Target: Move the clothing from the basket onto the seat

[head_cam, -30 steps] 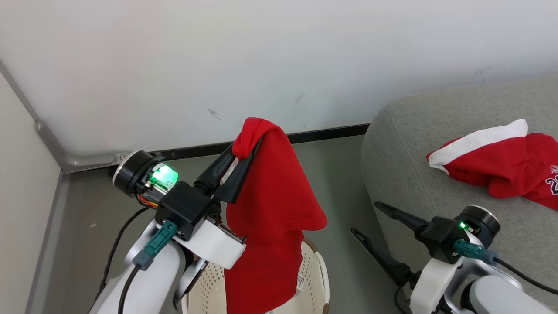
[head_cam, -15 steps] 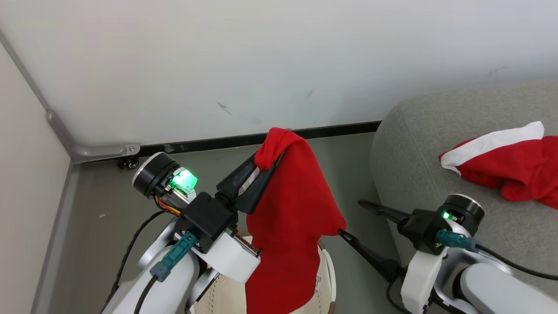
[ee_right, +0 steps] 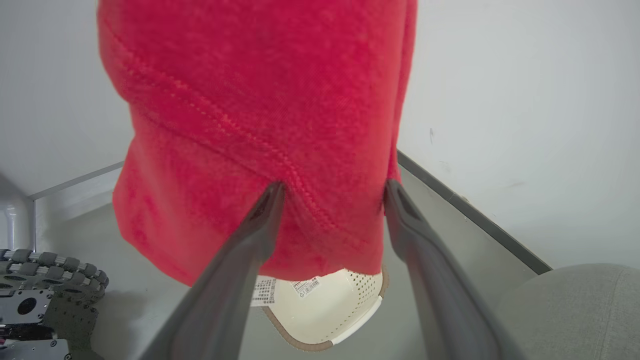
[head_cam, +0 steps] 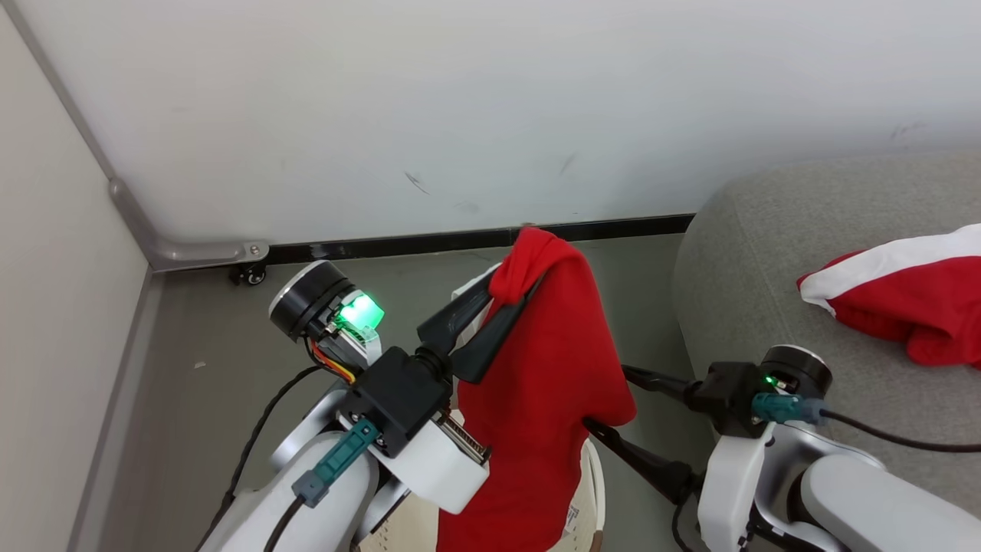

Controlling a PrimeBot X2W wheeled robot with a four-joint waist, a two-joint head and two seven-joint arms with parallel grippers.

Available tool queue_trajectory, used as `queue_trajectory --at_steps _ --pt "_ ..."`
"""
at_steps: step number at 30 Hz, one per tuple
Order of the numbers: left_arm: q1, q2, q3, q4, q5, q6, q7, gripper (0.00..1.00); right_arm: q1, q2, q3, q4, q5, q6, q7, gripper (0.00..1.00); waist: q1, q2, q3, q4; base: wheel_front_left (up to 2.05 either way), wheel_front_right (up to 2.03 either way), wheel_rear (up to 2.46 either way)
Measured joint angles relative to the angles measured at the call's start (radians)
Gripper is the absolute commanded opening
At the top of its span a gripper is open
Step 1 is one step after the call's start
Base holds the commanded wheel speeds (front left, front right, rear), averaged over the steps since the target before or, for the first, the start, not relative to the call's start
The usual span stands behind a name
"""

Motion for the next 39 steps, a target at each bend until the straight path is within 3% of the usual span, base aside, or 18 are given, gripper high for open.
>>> queue_trajectory --at_steps 13,25,26,27,28,33,35,39 --pt "-0.020 -0.006 -0.044 -0.010 0.007 -0.018 0.000 0.00 -0.110 -0.066 0.101 -0.013 0.147 0.000 0.010 1.00 0.0000 0.0000 0.002 0.033 0.00 0.00 0.00" --pt "-0.038 -0.009 -0.072 -0.003 -0.005 -0.021 0.000 0.00 -0.225 -0.069 0.278 -0.050 0.212 0.000 0.017 1.00 0.0000 0.0000 0.009 0.047 0.00 0.00 0.00" --pt "-0.038 -0.009 -0.073 0.001 -0.004 -0.021 0.000 0.00 -0.233 -0.066 0.291 -0.056 0.217 0.000 0.012 0.89 0.0000 0.0000 0.010 0.047 0.00 0.00 0.00" --pt "-0.038 -0.008 -0.073 0.006 -0.006 -0.021 0.000 0.00 -0.242 -0.062 0.304 -0.060 0.222 0.000 0.007 0.66 0.0000 0.0000 0.011 0.046 0.00 0.00 0.00" --pt "-0.038 -0.008 -0.073 0.010 -0.010 -0.021 0.000 0.00 -0.251 -0.057 0.316 -0.062 0.224 0.000 0.002 0.49 0.0000 0.0000 0.012 0.046 0.00 0.00 0.00" --pt "-0.038 -0.005 -0.072 0.040 -0.031 -0.022 0.000 0.00 -0.285 -0.054 0.367 -0.062 0.227 0.000 -0.029 0.29 0.0000 0.0000 0.016 0.039 0.00 0.00 0.00" --pt "-0.038 -0.003 -0.072 0.052 -0.033 -0.022 0.000 0.00 -0.296 -0.054 0.371 -0.061 0.227 0.000 -0.045 0.03 0.0000 0.0000 0.018 0.035 0.00 0.00 0.00" --pt "-0.038 0.003 -0.065 0.086 -0.046 -0.022 0.000 0.00 -0.311 -0.055 0.374 -0.056 0.228 0.000 -0.073 0.00 0.0000 0.0000 0.020 0.026 0.00 0.00 0.00"
